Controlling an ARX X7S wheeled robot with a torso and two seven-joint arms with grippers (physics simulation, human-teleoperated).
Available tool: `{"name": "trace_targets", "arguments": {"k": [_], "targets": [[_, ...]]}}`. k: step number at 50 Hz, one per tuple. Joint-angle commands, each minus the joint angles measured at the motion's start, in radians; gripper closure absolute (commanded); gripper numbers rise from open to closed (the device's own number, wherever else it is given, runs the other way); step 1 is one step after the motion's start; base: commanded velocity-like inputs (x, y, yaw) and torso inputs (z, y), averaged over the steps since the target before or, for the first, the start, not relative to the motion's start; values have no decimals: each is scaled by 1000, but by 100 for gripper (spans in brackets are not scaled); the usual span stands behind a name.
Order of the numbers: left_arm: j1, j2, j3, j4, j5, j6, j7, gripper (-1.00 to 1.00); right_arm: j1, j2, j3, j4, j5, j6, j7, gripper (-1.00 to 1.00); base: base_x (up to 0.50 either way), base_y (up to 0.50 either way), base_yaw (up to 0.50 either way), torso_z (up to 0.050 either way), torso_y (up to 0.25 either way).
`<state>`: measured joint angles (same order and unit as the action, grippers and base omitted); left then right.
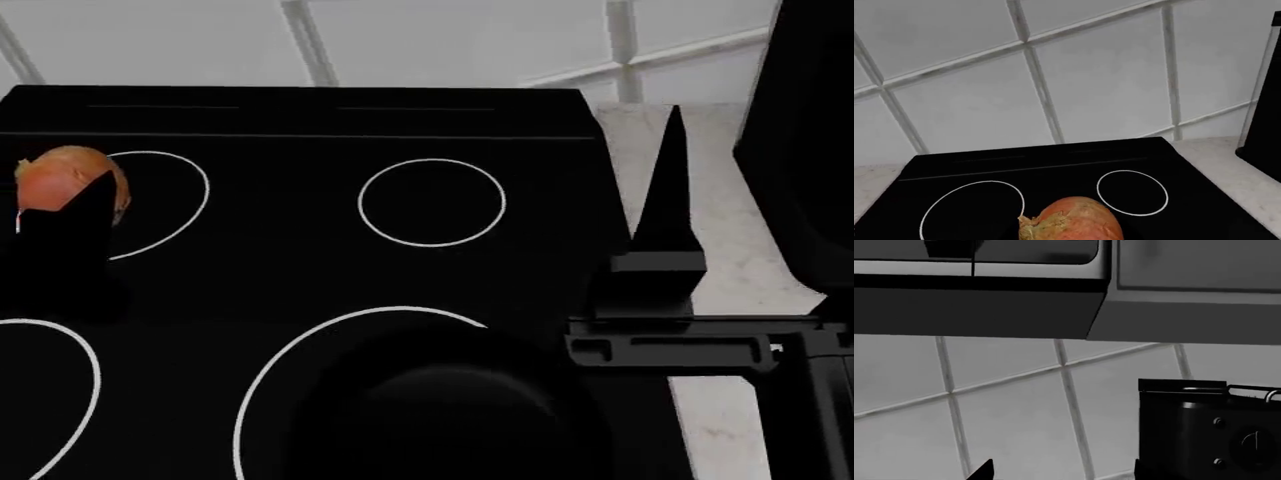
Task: Pick the onion from the plate and place it in the pan.
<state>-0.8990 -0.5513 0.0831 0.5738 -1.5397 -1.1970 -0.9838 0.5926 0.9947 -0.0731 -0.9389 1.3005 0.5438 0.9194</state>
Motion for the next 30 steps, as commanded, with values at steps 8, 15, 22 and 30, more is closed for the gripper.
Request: {"name": "trace_targets", "arguments": {"k": [8, 15, 22, 30], "targets": [[2, -3, 7, -2, -12, 20, -12, 100, -28, -1, 7, -2, -9, -14, -1, -100, 0, -500, 0, 0, 0], [10, -4, 14, 8, -32, 21, -25, 100, -45, 2, 10, -17, -31, -19, -8, -100, 0, -38, 0, 0, 0], [-22, -14, 34, 79, -186, 16, -99, 100, -57, -12, 0, -15, -51, -21, -5, -100, 0, 0, 0, 0, 1], [-176, 24, 194, 210, -489, 81, -311, 100, -53, -30, -13, -5, -66, -22, -7, -100, 0, 0, 0, 0, 0]]}}
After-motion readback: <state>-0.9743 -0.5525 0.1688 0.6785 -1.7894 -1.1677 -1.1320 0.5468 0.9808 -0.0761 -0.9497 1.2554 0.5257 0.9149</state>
